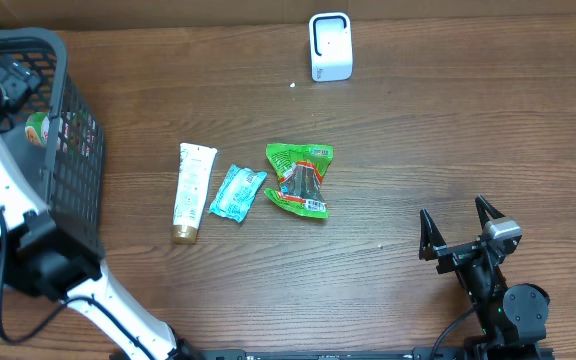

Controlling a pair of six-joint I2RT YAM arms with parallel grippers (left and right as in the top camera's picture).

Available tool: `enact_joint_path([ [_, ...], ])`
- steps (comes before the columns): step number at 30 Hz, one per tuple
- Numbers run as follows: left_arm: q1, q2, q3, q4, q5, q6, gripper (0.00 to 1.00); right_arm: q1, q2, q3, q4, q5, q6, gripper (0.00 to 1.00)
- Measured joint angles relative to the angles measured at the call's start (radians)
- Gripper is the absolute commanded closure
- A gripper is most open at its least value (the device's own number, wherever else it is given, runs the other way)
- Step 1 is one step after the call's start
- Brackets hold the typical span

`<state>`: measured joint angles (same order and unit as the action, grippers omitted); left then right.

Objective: Scan the item barcode
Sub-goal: 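Reach the left gripper into the basket and grasp the Cup Noodles cup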

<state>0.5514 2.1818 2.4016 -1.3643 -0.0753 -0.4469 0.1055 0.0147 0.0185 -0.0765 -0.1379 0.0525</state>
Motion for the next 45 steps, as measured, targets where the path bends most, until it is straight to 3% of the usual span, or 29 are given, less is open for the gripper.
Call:
enact_joint_path([
  [12, 0.0, 0.224, -0.005, 0.079, 0.068, -0.011, 0.05, 0.0, 0.0, 0.0, 0.0, 0.0, 0.0, 0.0],
  [17, 0.0, 0.229, -0.009, 0.087, 0.082, -0.022, 0.14, 0.0, 0.0, 0.0, 0.0, 0.0, 0.0, 0.0],
  [26, 0.0, 0.232, -0.009, 0.044, 0.083, -0.022, 0.15, 0.0, 0.0, 0.0, 0.0, 0.0, 0.0, 0.0],
  [37, 0.0, 0.233, -0.009, -0.097, 0.047, -0.005, 0.13, 0.0, 0.0, 0.0, 0.0, 0.0, 0.0, 0.0],
  [45, 0.0, 0.233, -0.009, -0.045, 0.016, 0.097, 0.0, 0.0, 0.0, 0.0, 0.0, 0.0, 0.0, 0.0],
])
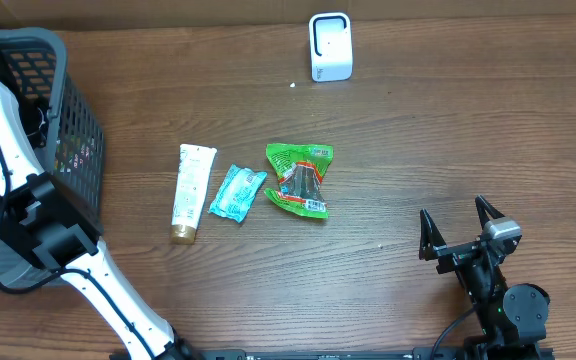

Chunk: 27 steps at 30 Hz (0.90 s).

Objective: Scan the item barcode
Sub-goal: 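Reach the left gripper into the basket and grasp the Cup Noodles cup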

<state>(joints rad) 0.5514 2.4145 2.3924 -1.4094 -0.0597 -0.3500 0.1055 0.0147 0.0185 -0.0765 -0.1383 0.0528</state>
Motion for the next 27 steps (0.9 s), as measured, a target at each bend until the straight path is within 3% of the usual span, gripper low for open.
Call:
enact_joint_path([
  [12, 0.0, 0.004, 0.0, 0.071, -0.01, 0.118, 0.0, 0.0, 0.0, 0.0, 0.0, 0.0, 0.0, 0.0],
  [23, 0.0, 0.015, 0.0, 0.052, -0.013, 0.122, 0.09, 0.0, 0.0, 0.0, 0.0, 0.0, 0.0, 0.0],
  [27, 0.0, 0.021, 0.0, 0.044, -0.013, 0.122, 0.16, 0.0, 0.0, 0.0, 0.0, 0.0, 0.0, 0.0],
])
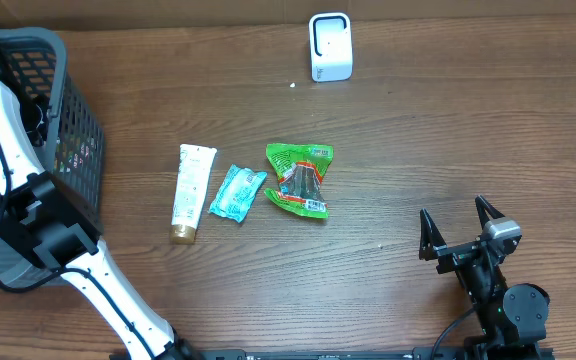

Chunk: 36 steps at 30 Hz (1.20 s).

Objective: Scan the item barcode
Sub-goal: 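Reach the left gripper into the basket and grasp the Cup Noodles cup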

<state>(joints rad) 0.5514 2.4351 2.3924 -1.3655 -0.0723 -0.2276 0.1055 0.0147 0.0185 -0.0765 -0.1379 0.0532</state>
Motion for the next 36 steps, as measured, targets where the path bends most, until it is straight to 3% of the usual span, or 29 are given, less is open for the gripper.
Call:
enact_joint_path([
  [6, 0.0, 0.001, 0.0, -0.003, 0.0, 0.002, 0.21, 0.0, 0.0, 0.0, 0.0, 0.0, 0.0, 0.0],
  [13, 0.0, 0.001, 0.0, -0.024, 0.0, 0.0, 0.07, 0.0, 0.0, 0.0, 0.0, 0.0, 0.0, 0.0],
  [26, 0.02, 0.003, 0.009, -0.182, 0.035, -0.025, 0.06, 0.0, 0.0, 0.0, 0.0, 0.0, 0.0, 0.0],
  [31, 0.045, 0.009, 0.11, -0.277, 0.108, -0.004, 0.11, 0.0, 0.0, 0.0, 0.0, 0.0, 0.0, 0.0],
  [36, 0.08, 0.06, 0.298, -0.315, 0.221, 0.072, 0.09, 0.0, 0.0, 0.0, 0.0, 0.0, 0.0, 0.0],
])
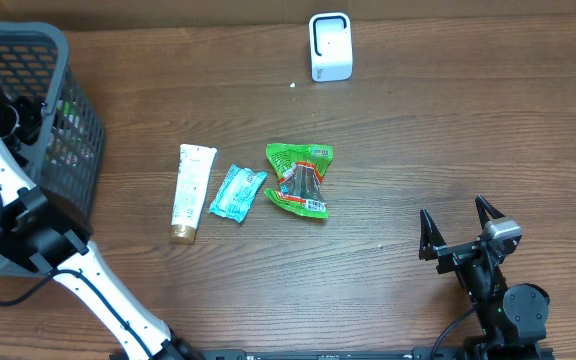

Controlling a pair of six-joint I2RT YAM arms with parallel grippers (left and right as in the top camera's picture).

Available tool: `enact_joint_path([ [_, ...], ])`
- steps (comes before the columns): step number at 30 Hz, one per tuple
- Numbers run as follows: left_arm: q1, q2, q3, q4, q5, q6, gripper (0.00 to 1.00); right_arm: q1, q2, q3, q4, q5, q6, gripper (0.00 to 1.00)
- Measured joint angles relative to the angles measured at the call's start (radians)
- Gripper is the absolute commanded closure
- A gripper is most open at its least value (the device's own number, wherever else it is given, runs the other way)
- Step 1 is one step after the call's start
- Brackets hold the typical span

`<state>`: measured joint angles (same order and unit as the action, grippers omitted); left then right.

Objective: Scan the item barcode
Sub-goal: 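Reach the left gripper into the basket and grasp the Cup Noodles cup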

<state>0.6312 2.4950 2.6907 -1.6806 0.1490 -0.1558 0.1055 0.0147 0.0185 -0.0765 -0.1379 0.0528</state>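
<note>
My left arm reaches into the dark grey basket (80, 150) at the table's left edge. Its gripper (15, 112) is down among the basket's contents, and its fingers are too dark to read. A white scanner (330, 46) stands at the back centre. On the wood lie a white tube (193, 192), a teal packet (237, 192) and a green snack bag (303, 180). My right gripper (458, 226) rests open near the front right, holding nothing.
Through the basket's mesh wall a few coloured items (63, 112) show, too small to name. The three loose items lie in a row mid-table, well short of the scanner. The table's front edge runs just behind my right arm's base (513, 310).
My left arm's elbow has shifted left and down, and the gripper sits slightly lower in the basket. The basket's outline has shifted a little. The right arm and the table items are unchanged.
My left gripper was over the basket's far left side, with a green item showing inside. It then stood deeper in the basket and held there. Now the arm has swung slightly, still inside the basket. Nothing on the table has moved.
</note>
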Motion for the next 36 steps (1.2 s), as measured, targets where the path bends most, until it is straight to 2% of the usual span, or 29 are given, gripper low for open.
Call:
enact_joint_path([
  [9, 0.003, -0.015, 0.032, 0.081, 0.01, 0.082, 0.02, 0.0, 0.0, 0.0, 0.0, 0.0, 0.0, 0.0],
  [14, 0.003, -0.032, 0.04, 0.174, 0.005, 0.106, 0.01, 0.0, 0.0, 0.0, 0.0, 0.0, 0.0, 0.0],
  [20, 0.003, -0.032, 0.04, 0.313, 0.004, 0.116, 0.05, 0.0, 0.0, 0.0, 0.0, 0.0, 0.0, 0.0],
  [26, 0.003, -0.032, 0.022, 0.37, 0.003, 0.145, 0.03, 0.0, 0.0, 0.0, 0.0, 0.0, 0.0, 0.0],
  [27, 0.003, -0.032, 0.007, 0.377, -0.003, 0.149, 0.0, 0.0, 0.0, 0.0, 0.0, 0.0, 0.0, 0.0],
  [36, 0.003, -0.032, -0.094, 0.399, -0.03, 0.167, 0.0, 0.0, 0.0, 0.0, 0.0, 0.0, 0.0, 0.0],
])
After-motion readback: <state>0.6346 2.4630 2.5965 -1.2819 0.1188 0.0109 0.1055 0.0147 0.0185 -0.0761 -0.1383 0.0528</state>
